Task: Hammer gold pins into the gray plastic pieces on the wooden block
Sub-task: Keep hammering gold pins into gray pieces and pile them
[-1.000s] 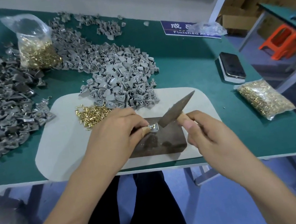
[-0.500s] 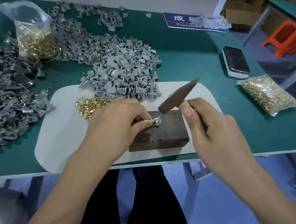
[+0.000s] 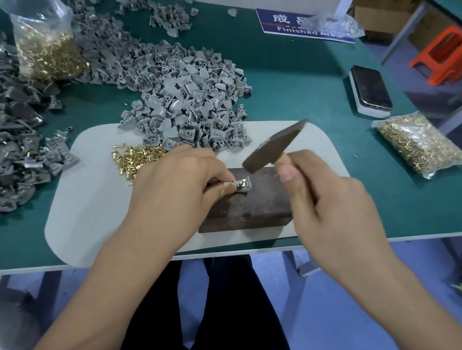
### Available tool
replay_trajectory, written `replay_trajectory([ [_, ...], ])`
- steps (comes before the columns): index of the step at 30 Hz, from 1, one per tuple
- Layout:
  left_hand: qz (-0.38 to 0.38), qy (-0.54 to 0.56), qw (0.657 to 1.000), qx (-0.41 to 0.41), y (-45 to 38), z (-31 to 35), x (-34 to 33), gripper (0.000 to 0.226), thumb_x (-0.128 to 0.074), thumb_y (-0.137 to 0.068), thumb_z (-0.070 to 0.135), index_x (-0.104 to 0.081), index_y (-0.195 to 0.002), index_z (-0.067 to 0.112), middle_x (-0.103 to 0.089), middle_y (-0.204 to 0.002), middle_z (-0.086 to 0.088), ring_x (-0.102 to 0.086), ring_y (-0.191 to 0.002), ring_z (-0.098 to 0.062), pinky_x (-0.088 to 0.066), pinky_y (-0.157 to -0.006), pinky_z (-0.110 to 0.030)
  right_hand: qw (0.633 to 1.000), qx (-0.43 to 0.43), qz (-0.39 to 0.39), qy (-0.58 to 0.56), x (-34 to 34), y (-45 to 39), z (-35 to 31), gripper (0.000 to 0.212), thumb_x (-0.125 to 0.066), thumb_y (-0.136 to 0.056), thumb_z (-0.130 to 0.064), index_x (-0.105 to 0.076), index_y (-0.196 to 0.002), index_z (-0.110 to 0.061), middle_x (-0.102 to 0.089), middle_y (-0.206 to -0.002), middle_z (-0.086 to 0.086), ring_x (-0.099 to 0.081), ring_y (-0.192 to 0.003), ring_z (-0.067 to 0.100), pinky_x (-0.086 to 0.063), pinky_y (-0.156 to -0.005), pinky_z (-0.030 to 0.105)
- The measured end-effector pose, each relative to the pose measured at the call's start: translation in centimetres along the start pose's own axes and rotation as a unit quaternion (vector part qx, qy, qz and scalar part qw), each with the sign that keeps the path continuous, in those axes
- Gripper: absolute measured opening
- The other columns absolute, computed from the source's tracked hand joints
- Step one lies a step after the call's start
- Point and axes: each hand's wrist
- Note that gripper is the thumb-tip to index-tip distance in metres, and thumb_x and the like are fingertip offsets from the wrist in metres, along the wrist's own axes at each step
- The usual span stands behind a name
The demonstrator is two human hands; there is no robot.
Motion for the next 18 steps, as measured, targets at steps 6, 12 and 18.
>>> replay_trajectory([
  [6,0.001,0.003,1.000,-0.004,0.04,-0.02,0.07,0.009,-0.074,-0.083,0.046,-0.077,-0.087,0.039,-0.061,-0.079,0.019,-0.057,-0.084,-0.010,-0.021,-0.054,-0.018,0.999,-0.008,0.030,-0.006,0.11,0.02,0.38,0.031,-0.030,-0.105,-0.057,-0.053,-0.106,-0.037,-0.044,-0.057,-0.009,-0.047,-0.056,0.024,-0.043,-0.051,0.040],
  [12,0.004,0.003,1.000,-0.011,-0.04,-0.24,0.07,0.018,-0.066,-0.083,0.053,-0.076,-0.088,0.040,-0.061,-0.080,0.021,-0.054,-0.086,-0.008,-0.022,-0.055,-0.019,1.000,0.005,-0.004,0.030,0.14,-0.21,0.78,0.032,-0.028,-0.104,-0.060,-0.052,-0.103,-0.038,-0.044,-0.056,-0.007,-0.047,-0.058,0.025,-0.044,-0.053,0.039],
  [18,0.009,-0.005,1.000,-0.001,-0.11,-0.24,-0.22,0.011,-0.074,-0.083,0.049,-0.076,-0.089,0.040,-0.060,-0.081,0.022,-0.057,-0.088,-0.009,-0.028,-0.057,-0.026,0.997,0.028,-0.030,0.062,0.34,-0.23,-0.04,0.030,-0.029,-0.104,-0.057,-0.051,-0.105,-0.038,-0.039,-0.052,-0.009,-0.043,-0.058,0.029,-0.042,-0.052,0.038],
])
Point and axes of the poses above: each hand's wrist, its own y-axis away from the middle knuckle, its own x-axis out of the back of the hand, z = x × y
